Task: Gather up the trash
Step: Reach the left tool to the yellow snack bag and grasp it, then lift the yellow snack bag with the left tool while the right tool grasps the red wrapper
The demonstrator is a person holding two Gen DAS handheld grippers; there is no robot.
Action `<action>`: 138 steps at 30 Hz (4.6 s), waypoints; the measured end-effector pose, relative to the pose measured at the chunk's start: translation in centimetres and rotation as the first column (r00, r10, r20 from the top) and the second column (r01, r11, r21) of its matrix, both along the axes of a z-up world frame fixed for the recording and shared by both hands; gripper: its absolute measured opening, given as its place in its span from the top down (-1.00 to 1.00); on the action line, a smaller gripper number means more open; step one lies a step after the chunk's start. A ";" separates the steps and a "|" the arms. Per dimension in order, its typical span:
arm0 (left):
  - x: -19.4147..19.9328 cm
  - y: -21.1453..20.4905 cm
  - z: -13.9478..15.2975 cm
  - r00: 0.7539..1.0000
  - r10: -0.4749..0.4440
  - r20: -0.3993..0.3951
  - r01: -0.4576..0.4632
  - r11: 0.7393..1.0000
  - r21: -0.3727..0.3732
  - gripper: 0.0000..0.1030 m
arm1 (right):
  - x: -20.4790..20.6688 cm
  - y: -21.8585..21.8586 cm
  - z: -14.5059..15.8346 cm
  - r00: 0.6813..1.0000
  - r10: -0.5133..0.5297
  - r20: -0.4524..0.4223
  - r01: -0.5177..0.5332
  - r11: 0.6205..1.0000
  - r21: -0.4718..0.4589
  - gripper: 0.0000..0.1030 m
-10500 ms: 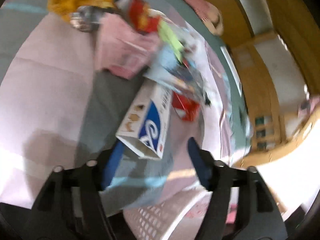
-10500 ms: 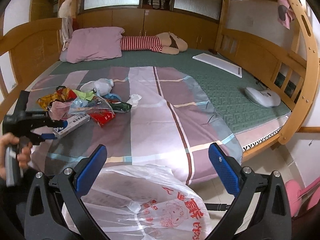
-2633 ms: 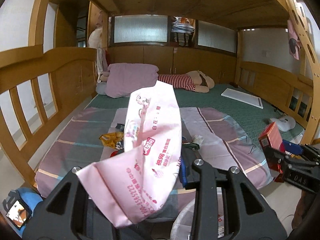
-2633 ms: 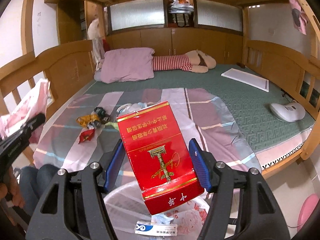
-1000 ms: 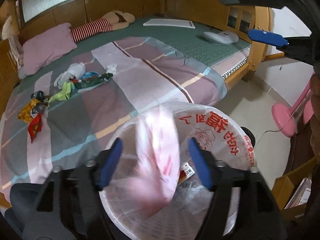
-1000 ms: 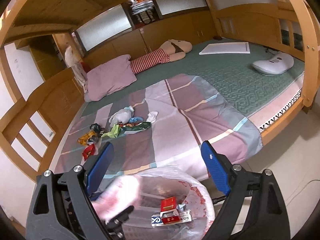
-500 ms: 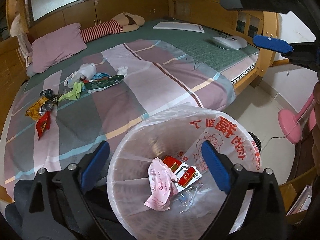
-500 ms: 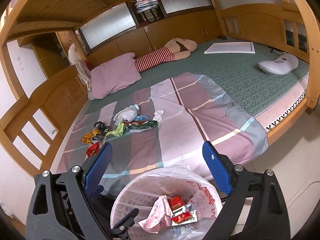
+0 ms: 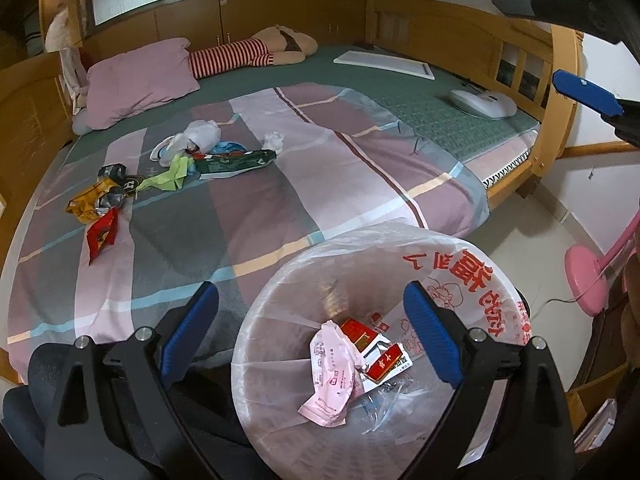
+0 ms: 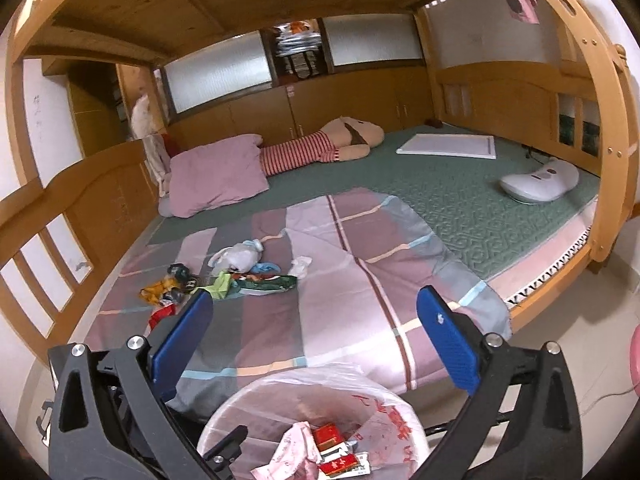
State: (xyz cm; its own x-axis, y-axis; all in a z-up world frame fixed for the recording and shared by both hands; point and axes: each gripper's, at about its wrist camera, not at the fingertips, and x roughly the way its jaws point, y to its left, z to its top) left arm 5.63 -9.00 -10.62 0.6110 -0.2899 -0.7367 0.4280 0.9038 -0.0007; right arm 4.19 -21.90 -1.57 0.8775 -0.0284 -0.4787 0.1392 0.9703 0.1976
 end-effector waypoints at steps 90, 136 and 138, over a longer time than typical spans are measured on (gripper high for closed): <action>21.3 40.3 -0.8 0.745 0.629 -0.223 -0.656 0.629 -0.416 0.46 | 29.7 32.6 -16.6 0.868 -0.030 -0.496 -0.310 0.748 -0.587 0.32; 21.1 39.8 -1.9 0.756 0.598 -0.268 -0.652 0.652 -0.387 0.45 | 27.6 32.6 -21.7 0.768 0.191 -0.611 -0.328 0.937 -0.120 0.57; 21.1 39.8 -2.0 0.757 0.595 -0.271 -0.651 0.654 -0.385 0.45 | 27.3 32.4 -21.6 0.774 0.186 -0.605 -0.318 0.941 -0.117 0.61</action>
State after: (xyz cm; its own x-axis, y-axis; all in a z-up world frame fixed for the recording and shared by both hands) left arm 26.71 30.75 -12.59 0.6897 -0.1709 -0.7036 -0.2644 0.8452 -0.4645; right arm 31.46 10.52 -23.14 0.4261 0.0012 -0.9047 -0.0927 0.9948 -0.0423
